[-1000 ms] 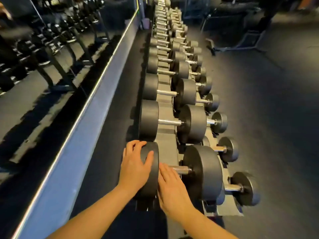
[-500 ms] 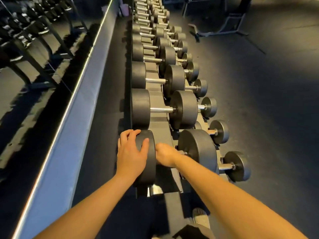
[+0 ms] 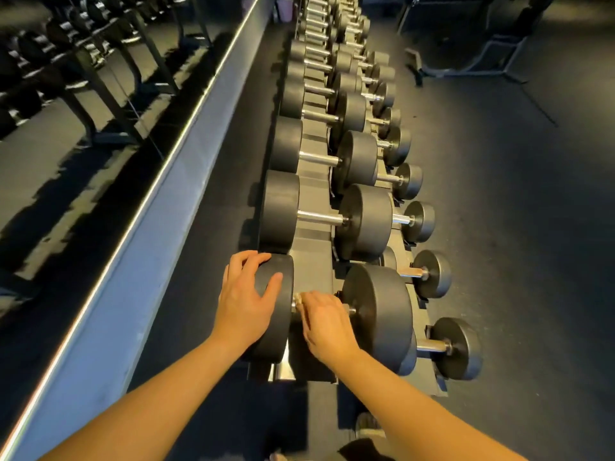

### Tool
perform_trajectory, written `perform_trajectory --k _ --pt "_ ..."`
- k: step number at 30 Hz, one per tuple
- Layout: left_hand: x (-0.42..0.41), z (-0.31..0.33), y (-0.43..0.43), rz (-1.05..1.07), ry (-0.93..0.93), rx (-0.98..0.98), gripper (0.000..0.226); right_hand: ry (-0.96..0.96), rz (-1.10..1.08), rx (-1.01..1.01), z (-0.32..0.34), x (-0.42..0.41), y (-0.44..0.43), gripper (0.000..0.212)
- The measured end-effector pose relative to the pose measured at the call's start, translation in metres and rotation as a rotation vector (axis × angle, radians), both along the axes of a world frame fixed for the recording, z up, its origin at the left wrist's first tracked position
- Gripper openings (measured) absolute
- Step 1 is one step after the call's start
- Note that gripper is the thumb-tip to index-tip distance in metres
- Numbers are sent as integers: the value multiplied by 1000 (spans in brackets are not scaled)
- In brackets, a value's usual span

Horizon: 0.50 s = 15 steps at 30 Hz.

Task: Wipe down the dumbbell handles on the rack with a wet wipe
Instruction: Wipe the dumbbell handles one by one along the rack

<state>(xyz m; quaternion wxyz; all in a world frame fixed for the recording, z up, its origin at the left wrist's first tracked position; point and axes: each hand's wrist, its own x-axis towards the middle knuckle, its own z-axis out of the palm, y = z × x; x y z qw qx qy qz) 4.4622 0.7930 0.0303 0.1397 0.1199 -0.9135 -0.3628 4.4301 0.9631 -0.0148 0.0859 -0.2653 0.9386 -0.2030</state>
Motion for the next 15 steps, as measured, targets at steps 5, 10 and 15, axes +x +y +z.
perform_trajectory --k 5,10,15 --pt "2 4 2 16 -12 -23 40 166 135 15 -16 -8 21 38" --pt "3 7 5 24 -36 -56 44 -578 -34 211 28 -62 -12 30" --pt "3 6 3 28 -48 2 44 -790 29 391 36 -77 -14 24"
